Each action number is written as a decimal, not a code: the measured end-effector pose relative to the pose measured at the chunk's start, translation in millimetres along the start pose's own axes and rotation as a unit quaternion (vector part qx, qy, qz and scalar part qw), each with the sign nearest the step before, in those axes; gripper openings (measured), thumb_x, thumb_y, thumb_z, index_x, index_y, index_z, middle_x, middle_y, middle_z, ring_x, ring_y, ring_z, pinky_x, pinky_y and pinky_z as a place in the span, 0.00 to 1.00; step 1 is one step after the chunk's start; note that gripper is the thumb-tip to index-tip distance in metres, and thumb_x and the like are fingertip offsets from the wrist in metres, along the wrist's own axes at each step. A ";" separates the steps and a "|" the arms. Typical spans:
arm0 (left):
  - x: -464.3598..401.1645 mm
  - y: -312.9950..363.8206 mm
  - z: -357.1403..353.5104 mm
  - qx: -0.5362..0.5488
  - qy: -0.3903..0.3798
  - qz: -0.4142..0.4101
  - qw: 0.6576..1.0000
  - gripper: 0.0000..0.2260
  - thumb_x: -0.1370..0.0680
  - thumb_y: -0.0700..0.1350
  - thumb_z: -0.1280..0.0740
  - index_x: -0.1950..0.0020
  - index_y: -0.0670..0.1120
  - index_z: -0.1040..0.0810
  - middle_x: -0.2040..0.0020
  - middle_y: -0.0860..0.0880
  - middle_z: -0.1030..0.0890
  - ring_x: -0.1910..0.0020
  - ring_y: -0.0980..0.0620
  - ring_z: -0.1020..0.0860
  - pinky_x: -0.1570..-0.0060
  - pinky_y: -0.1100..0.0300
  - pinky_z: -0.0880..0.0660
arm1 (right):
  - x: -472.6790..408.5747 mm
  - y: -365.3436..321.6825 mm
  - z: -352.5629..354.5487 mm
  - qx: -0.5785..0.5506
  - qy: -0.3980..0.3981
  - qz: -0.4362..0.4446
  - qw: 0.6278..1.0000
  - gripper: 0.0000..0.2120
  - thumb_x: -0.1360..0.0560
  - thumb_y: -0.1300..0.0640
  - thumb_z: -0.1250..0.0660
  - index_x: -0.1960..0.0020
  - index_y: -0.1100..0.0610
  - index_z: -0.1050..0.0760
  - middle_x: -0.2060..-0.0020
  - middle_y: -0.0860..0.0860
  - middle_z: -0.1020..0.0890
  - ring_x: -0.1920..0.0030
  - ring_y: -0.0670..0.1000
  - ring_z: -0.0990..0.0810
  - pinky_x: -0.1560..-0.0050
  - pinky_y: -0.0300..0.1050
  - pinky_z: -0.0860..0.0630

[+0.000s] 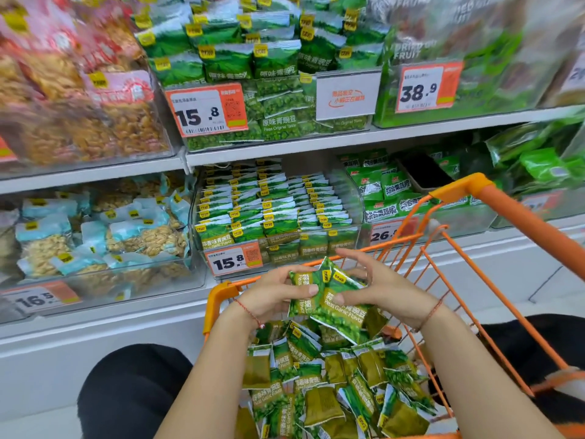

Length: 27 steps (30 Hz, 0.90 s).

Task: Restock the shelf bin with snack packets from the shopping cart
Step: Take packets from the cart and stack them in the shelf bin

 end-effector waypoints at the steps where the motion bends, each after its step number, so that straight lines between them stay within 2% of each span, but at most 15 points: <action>1: 1.0 1.7 2.8 0.019 0.016 -0.005 1.000 0.24 0.40 0.52 0.20 0.45 0.55 0.20 0.50 0.41 0.25 0.50 0.45 0.24 0.41 0.46 0.29 | -0.1 -0.8 1.2 0.000 0.017 0.010 1.000 0.36 0.33 0.59 0.23 0.31 0.42 0.35 0.35 0.46 0.32 0.31 0.46 0.37 0.40 0.43 0.29; 3: 3.2 4.8 6.5 0.054 0.045 -0.009 0.997 0.22 0.36 0.47 0.20 0.44 0.52 0.22 0.50 0.39 0.25 0.50 0.46 0.23 0.40 0.46 0.30 | 1.0 -3.6 2.6 -0.017 0.042 0.026 0.999 0.33 0.33 0.60 0.24 0.33 0.44 0.32 0.37 0.44 0.32 0.34 0.45 0.37 0.36 0.47 0.32; 6: 5.6 8.4 11.3 0.115 0.073 -0.033 0.990 0.20 0.33 0.41 0.24 0.44 0.50 0.24 0.51 0.42 0.25 0.53 0.49 0.24 0.42 0.52 0.32 | 1.8 -7.4 4.9 -0.055 0.069 0.050 0.995 0.27 0.33 0.62 0.24 0.37 0.47 0.27 0.38 0.46 0.28 0.38 0.44 0.33 0.39 0.46 0.29; 8: 7.4 10.6 14.4 0.144 0.089 -0.053 0.984 0.20 0.33 0.39 0.25 0.43 0.49 0.23 0.45 0.42 0.23 0.48 0.47 0.24 0.39 0.53 0.30 | 1.8 -8.6 7.1 -0.109 0.079 0.061 0.989 0.24 0.32 0.66 0.26 0.39 0.51 0.25 0.43 0.48 0.22 0.43 0.44 0.25 0.47 0.39 0.25; 10: 8.6 11.4 17.8 0.167 0.105 -0.068 0.978 0.21 0.32 0.37 0.26 0.41 0.48 0.23 0.42 0.42 0.23 0.44 0.46 0.24 0.40 0.54 0.28 | 1.7 -7.6 11.5 -0.167 0.096 0.064 0.979 0.19 0.30 0.69 0.29 0.42 0.57 0.23 0.52 0.49 0.16 0.53 0.44 0.18 0.57 0.34 0.23; 12: 10.7 13.6 20.7 0.190 0.128 -0.079 0.970 0.16 0.28 0.35 0.31 0.42 0.48 0.24 0.44 0.43 0.22 0.46 0.49 0.24 0.43 0.57 0.27 | 3.1 -6.1 18.3 -0.209 0.124 0.058 0.968 0.12 0.28 0.69 0.31 0.46 0.59 0.23 0.60 0.47 0.15 0.62 0.45 0.17 0.65 0.35 0.23; 13: 10.9 13.8 22.4 0.198 0.135 -0.082 0.967 0.14 0.27 0.35 0.32 0.44 0.49 0.24 0.45 0.44 0.22 0.47 0.50 0.24 0.43 0.56 0.28 | 3.6 -5.9 21.2 -0.222 0.138 0.059 0.963 0.10 0.27 0.68 0.32 0.47 0.58 0.23 0.61 0.47 0.16 0.62 0.46 0.18 0.66 0.36 0.23; 17: 7.2 7.1 28.4 0.225 0.146 -0.080 0.960 0.20 0.34 0.39 0.26 0.44 0.50 0.24 0.40 0.41 0.23 0.37 0.42 0.27 0.31 0.45 0.35 | 4.3 0.2 29.2 -0.252 0.223 0.061 0.940 0.06 0.23 0.64 0.35 0.50 0.54 0.26 0.57 0.47 0.19 0.57 0.48 0.19 0.58 0.40 0.24; 20: 5.0 4.9 19.8 0.224 0.124 -0.061 0.965 0.23 0.36 0.42 0.27 0.42 0.50 0.24 0.39 0.40 0.24 0.34 0.40 0.29 0.30 0.43 0.38 | 2.6 3.2 28.6 -0.231 0.281 0.065 0.929 0.09 0.21 0.61 0.37 0.42 0.55 0.28 0.44 0.48 0.22 0.40 0.53 0.24 0.36 0.52 0.29; 21: 4.6 4.3 17.0 0.217 0.119 -0.059 0.967 0.21 0.35 0.41 0.28 0.43 0.50 0.25 0.42 0.41 0.22 0.37 0.42 0.28 0.30 0.44 0.38 | 2.9 2.1 27.2 -0.231 0.286 0.072 0.927 0.10 0.21 0.60 0.38 0.40 0.54 0.28 0.42 0.49 0.23 0.39 0.53 0.25 0.34 0.54 0.31; 24: 4.3 3.5 4.0 0.201 0.098 -0.047 0.974 0.16 0.28 0.35 0.30 0.45 0.51 0.26 0.50 0.46 0.22 0.49 0.50 0.25 0.34 0.49 0.35 | 1.9 1.4 21.8 -0.258 0.269 0.076 0.925 0.09 0.19 0.60 0.41 0.43 0.49 0.30 0.50 0.40 0.27 0.47 0.45 0.28 0.42 0.51 0.31; 25: 3.0 1.5 -1.3 0.199 0.089 -0.042 0.975 0.14 0.25 0.34 0.33 0.45 0.51 0.26 0.50 0.47 0.23 0.51 0.52 0.25 0.36 0.50 0.34 | 1.3 1.9 19.2 -0.268 0.258 0.072 0.925 0.09 0.19 0.60 0.42 0.43 0.49 0.30 0.50 0.39 0.28 0.47 0.45 0.29 0.45 0.52 0.29; 27: 1.8 -0.7 -9.5 0.197 0.091 -0.030 0.976 0.12 0.23 0.35 0.36 0.45 0.51 0.26 0.49 0.49 0.23 0.50 0.54 0.25 0.39 0.52 0.32 | -0.7 2.9 13.7 -0.288 0.239 0.059 0.926 0.09 0.19 0.60 0.41 0.41 0.51 0.29 0.49 0.45 0.26 0.47 0.47 0.26 0.49 0.51 0.26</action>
Point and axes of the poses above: each hand's wrist, its own x-axis away from the middle knuckle, its own z-axis out of the back of the hand, y = z × x, the point moved 6 cm from there along -x, towards the middle knuckle
